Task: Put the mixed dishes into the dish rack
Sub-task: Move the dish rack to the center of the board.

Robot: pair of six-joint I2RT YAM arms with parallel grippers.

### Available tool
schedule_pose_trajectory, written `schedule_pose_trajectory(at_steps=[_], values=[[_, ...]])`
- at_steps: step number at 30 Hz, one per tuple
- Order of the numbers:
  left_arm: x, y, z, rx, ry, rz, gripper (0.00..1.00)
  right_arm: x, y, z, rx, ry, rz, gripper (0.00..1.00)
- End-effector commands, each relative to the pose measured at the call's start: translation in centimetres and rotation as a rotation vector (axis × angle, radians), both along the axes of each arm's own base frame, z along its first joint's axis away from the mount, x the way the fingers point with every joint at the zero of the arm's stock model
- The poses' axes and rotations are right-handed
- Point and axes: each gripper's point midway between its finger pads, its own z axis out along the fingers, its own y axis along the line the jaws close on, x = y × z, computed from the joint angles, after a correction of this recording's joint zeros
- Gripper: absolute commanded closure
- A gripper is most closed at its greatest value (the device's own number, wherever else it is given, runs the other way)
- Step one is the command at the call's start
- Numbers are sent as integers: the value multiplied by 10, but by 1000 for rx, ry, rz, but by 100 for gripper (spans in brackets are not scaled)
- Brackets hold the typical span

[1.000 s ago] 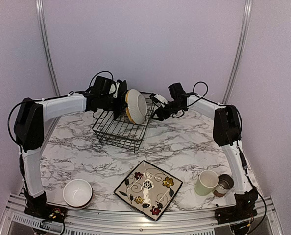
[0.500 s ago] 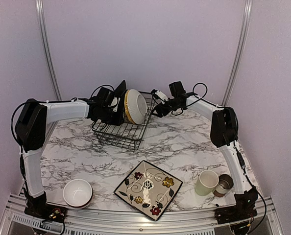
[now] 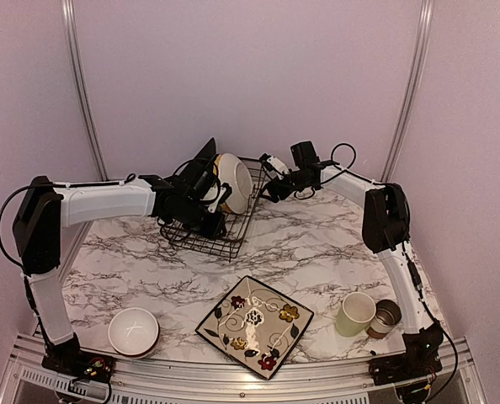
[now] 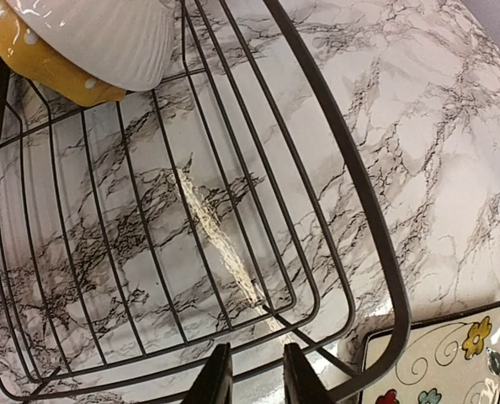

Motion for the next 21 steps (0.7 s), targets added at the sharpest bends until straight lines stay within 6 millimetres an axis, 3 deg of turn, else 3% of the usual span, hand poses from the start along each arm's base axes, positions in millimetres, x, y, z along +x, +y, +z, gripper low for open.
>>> schedule_pose_trajectory(at_steps=[1, 6, 10, 17, 19, 21], values=[[-34, -13, -7, 15, 53, -75, 79, -14, 25, 14, 39, -1, 45, 33], [-59, -38, -16, 5, 74, -148, 82, -22, 30, 9, 36, 16, 61, 33], [-72, -65, -12, -66, 65, -196, 83, -22, 33, 10, 40, 11, 65, 33], [-71, -101, -16, -117, 80, -238, 85, -23, 41, 9, 36, -2, 74, 32], [-68, -106, -1, -137, 39, -237, 86, -23, 42, 8, 33, 3, 74, 32], [-66, -105, 27, -170, -22, -240, 86, -25, 42, 7, 34, 9, 79, 32]])
